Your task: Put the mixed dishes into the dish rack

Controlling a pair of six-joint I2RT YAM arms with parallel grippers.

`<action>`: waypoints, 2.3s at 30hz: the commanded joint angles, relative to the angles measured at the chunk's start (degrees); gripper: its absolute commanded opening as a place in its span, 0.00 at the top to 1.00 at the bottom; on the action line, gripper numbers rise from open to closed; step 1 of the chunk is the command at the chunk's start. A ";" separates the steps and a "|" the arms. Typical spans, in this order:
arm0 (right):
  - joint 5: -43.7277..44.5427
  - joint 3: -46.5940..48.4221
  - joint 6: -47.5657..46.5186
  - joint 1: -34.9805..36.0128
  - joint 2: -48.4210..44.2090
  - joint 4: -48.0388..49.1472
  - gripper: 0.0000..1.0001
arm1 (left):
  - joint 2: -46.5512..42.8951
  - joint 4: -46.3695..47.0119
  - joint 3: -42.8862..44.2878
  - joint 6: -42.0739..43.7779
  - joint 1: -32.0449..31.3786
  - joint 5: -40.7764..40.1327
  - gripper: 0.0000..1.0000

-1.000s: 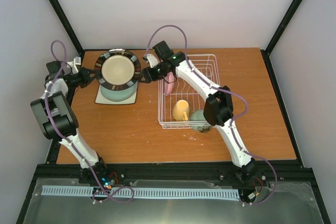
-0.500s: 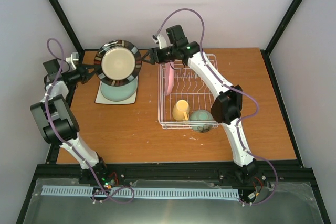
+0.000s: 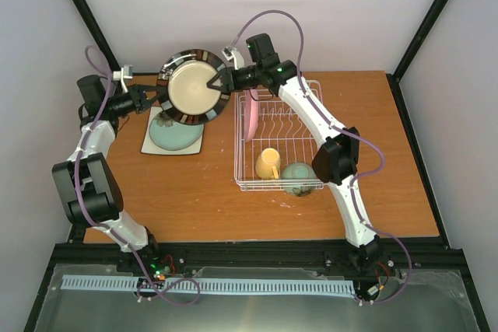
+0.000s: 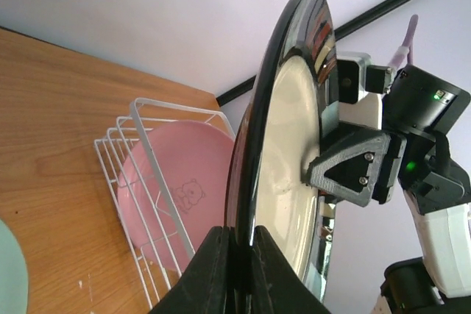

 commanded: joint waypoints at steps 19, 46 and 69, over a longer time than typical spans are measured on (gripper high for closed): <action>2.76 -0.92 0.26 -1.43 -4.68 2.99 0.97 | 1.67 -17.99 16.08 12.98 -2.78 -10.45 0.00; 55.42 -21.99 -1.60 -8.31 -34.65 -3.82 0.97 | -8.41 -13.70 22.90 22.37 -2.53 -48.19 0.00; 61.00 -25.50 12.55 -3.51 -30.10 -24.33 0.97 | -12.15 -21.78 15.96 25.65 -2.59 -58.41 0.00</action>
